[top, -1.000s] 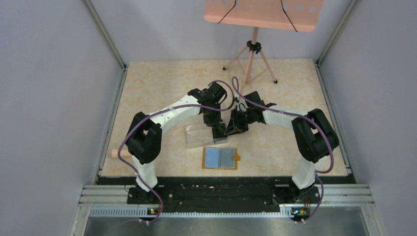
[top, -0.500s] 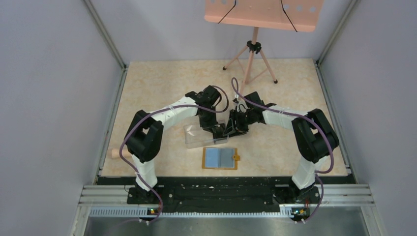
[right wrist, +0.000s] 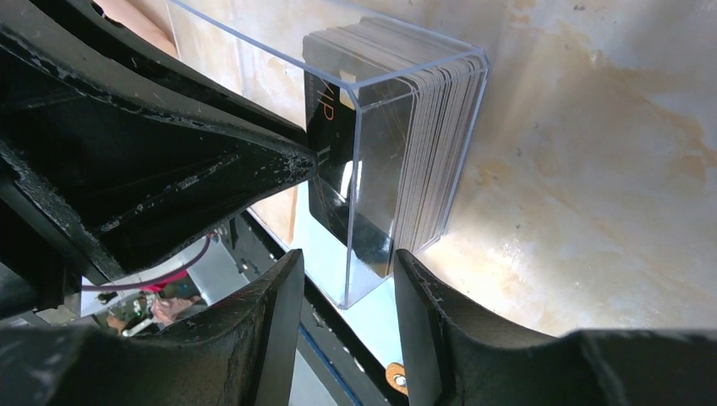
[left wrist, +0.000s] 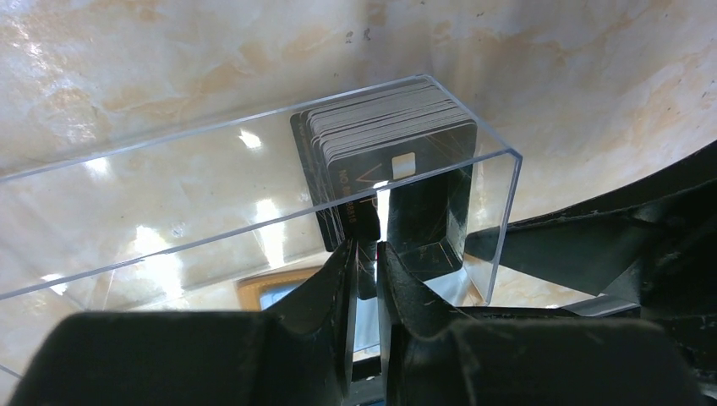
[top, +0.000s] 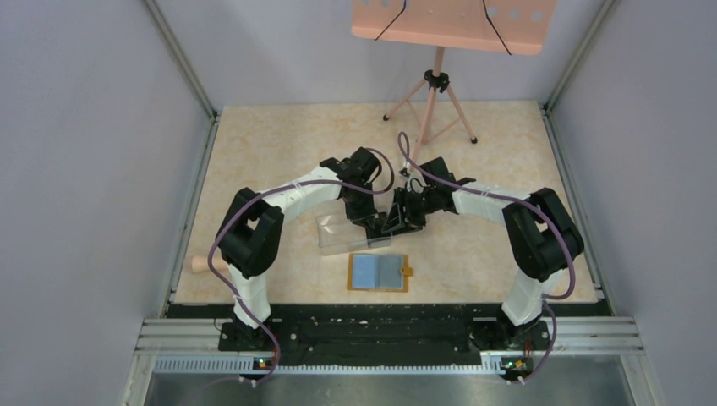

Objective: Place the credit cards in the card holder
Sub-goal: Pick up the credit card from the storage box.

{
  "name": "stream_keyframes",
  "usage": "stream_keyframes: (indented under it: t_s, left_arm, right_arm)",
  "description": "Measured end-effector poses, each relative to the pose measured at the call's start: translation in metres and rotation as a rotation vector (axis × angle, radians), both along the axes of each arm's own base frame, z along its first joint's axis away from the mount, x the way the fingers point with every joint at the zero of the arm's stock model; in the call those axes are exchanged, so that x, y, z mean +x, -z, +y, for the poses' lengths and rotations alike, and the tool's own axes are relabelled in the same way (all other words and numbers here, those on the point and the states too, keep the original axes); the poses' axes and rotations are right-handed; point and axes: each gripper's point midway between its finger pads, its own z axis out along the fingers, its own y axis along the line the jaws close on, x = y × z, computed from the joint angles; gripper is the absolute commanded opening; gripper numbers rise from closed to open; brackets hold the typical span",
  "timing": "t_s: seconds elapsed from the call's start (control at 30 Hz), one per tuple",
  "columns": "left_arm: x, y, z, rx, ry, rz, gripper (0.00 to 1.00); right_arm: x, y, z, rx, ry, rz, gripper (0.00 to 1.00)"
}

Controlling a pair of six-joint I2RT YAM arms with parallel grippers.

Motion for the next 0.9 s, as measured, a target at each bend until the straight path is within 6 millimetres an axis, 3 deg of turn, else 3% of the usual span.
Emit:
stream_keyframes:
  t_s: [0.33, 0.6, 0.9]
  left_arm:
    - [-0.0007, 0.0025, 0.002, 0.048, 0.001, -0.009, 0.2]
    - [-0.0009, 0.0039, 0.0029, 0.075, 0.01, -0.009, 0.04]
    - [-0.0008, 0.003, 0.0024, 0.07, 0.013, -0.013, 0.03]
  right_arm:
    - [-0.0009, 0.0005, -0.0001, 0.001, 0.0, 0.002, 0.43]
    - [-0.0014, 0.0019, -0.0009, -0.003, 0.001, 0.003, 0.36]
    - [-0.0011, 0.0033, -0.002, -0.01, 0.006, 0.001, 0.34]
